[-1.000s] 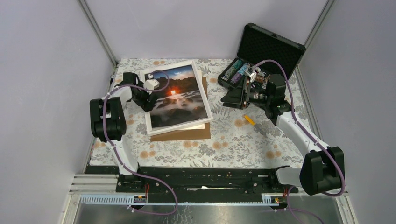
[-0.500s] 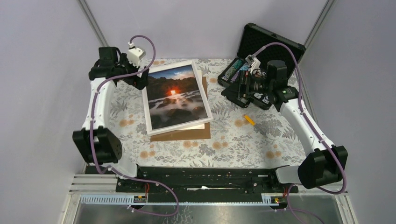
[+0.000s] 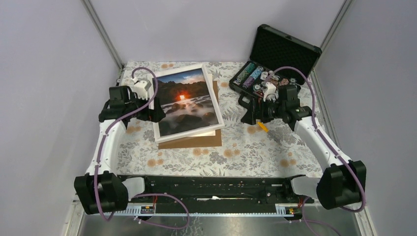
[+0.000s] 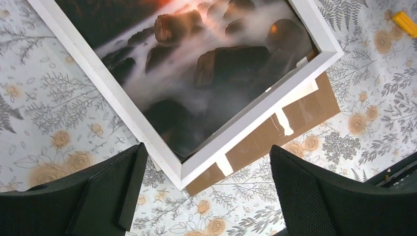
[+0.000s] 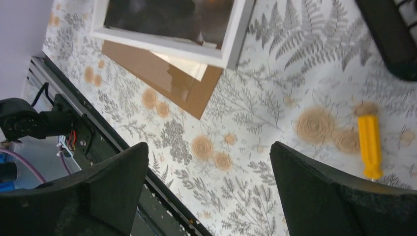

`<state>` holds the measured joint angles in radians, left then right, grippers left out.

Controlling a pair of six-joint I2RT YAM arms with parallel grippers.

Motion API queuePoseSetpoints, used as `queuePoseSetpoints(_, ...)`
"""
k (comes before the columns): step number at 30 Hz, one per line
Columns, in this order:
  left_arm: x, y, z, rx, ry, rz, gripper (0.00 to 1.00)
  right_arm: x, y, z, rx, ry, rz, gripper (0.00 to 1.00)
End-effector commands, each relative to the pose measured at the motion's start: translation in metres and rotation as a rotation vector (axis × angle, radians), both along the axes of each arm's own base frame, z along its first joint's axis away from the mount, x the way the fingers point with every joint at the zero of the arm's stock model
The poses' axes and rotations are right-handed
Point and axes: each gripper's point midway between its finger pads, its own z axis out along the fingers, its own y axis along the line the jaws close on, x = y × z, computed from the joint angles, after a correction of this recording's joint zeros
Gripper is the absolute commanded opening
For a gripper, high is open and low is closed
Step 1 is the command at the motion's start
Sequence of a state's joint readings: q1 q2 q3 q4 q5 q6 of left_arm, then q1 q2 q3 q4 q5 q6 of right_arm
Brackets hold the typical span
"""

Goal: Take the photo out of the frame
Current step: Reset both arms

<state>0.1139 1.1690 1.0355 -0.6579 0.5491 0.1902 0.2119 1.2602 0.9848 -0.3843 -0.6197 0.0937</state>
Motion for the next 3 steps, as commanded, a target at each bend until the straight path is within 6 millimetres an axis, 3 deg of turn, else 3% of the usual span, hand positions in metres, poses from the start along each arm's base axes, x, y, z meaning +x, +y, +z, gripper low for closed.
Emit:
queuePoseSetpoints(1, 0.0099, -0.0004, 0.0192, -0.035, -0.092, 0.057, 0.99, -0.0009, -0.0057, 0.0134, 0.011, -0.093, -0.028, 1.00)
queuePoseSetpoints(3, 0.0103, 0.0001, 0.0194, -0.033, -0.093, 0.060, 0.99, -0.0024, -0.0034, 0.0170, 0.030, -0.097, -0.022, 1.00)
